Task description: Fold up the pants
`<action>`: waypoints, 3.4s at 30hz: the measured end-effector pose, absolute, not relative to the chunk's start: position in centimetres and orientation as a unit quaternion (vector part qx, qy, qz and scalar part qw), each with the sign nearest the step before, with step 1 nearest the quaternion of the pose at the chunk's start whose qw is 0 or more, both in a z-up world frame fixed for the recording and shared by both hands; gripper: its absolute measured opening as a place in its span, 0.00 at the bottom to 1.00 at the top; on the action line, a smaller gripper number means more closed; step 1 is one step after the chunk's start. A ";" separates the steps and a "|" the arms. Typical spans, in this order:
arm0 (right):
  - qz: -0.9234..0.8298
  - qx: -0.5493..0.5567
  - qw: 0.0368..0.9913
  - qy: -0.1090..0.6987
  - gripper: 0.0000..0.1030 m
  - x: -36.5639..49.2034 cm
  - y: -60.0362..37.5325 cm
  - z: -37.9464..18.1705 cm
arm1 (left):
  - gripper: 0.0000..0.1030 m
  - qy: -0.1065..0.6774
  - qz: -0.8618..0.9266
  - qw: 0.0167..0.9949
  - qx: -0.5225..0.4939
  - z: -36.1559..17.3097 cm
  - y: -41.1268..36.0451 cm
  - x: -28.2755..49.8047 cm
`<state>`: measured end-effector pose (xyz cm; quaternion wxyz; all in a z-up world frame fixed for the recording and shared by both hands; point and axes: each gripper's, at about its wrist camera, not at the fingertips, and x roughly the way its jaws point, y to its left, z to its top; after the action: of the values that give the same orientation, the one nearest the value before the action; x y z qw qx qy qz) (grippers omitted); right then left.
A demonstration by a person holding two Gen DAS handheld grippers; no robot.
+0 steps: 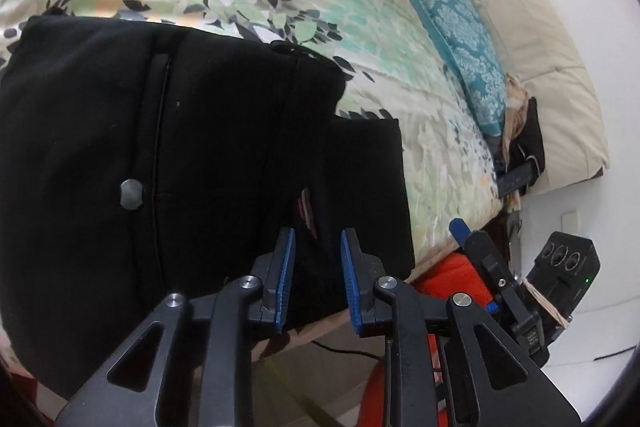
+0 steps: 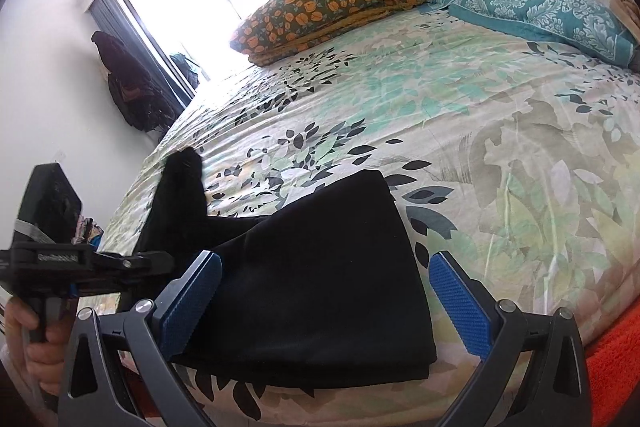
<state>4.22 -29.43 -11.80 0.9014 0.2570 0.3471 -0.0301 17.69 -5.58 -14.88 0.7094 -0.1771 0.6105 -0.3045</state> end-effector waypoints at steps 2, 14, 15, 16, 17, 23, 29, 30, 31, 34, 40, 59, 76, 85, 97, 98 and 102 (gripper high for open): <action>-0.005 0.302 0.892 0.336 1.00 3.6 -30.4 -11.9 | 0.59 0.585 -0.340 0.709 -0.200 -13.2 -4.9 16.8; 0.133 0.243 0.825 0.492 0.99 10.9 -21.8 -17.3 | 0.92 0.466 -0.145 0.857 -0.167 -8.8 10.8 15.0; 0.127 0.253 0.818 0.501 0.99 11.4 -21.9 -17.9 | 0.91 0.473 -0.125 0.855 -0.173 -10.0 11.7 14.7; 0.127 0.257 0.818 0.499 0.98 11.6 -22.2 -18.1 | 0.91 0.480 -0.112 0.851 -0.180 -11.3 12.9 14.4; 0.134 0.259 0.816 0.499 0.93 12.0 -22.1 -18.0 | 0.91 0.485 -0.103 0.849 -0.183 -12.4 13.6 14.0; 0.169 0.262 0.775 0.549 0.68 14.5 -21.2 -18.6 | 0.90 0.496 -0.066 0.844 -0.191 -14.8 14.5 14.3; 0.169 0.288 0.756 0.563 0.57 14.5 -21.9 -19.4 | 0.90 0.495 -0.057 0.847 -0.187 -14.7 14.4 14.5; 0.166 0.275 0.758 0.568 0.50 14.6 -21.7 -19.3 | 0.90 0.496 -0.054 0.846 -0.188 -14.8 14.4 14.6; 0.173 0.274 0.758 0.567 0.30 14.7 -21.6 -19.0 | 0.90 0.496 -0.050 0.847 -0.188 -14.9 14.4 14.6; 0.188 0.284 0.770 0.540 0.19 14.1 -21.4 -16.8 | 0.90 0.494 -0.039 0.849 -0.182 -14.8 14.4 14.7; 0.237 0.333 0.791 0.456 0.17 11.6 -22.5 -9.9 | 0.90 0.472 -0.046 0.857 -0.201 -13.5 15.3 13.9; 0.031 0.355 0.807 0.470 0.58 5.0 -34.9 -16.0 | 0.91 0.436 -0.144 0.888 -0.011 -11.1 4.6 11.5; 0.065 0.080 0.882 0.460 0.40 6.4 -27.4 -12.5 | 0.93 0.447 -0.192 0.868 0.100 -12.0 -2.5 12.0; 0.099 0.083 0.890 0.437 0.40 15.5 -27.0 -12.0 | 0.94 0.506 -0.115 0.854 0.036 -15.4 -3.2 28.6; 0.081 0.174 0.881 0.433 0.35 13.1 -30.4 -14.1 | 0.94 0.520 -0.064 0.852 -0.010 -16.4 -0.3 28.5; 0.083 0.169 0.887 0.422 0.36 12.2 -30.5 -12.6 | 0.94 0.507 -0.079 0.859 -0.004 -14.9 -0.1 27.1; 0.103 0.137 0.884 0.436 0.36 8.4 -28.4 -9.6 | 0.95 0.483 -0.155 0.860 0.045 -11.3 -1.3 19.3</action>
<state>8.45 -28.41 -9.56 0.8837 0.1369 0.4357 0.1027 19.29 -1.31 -11.28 0.8605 0.0454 0.4833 -0.1546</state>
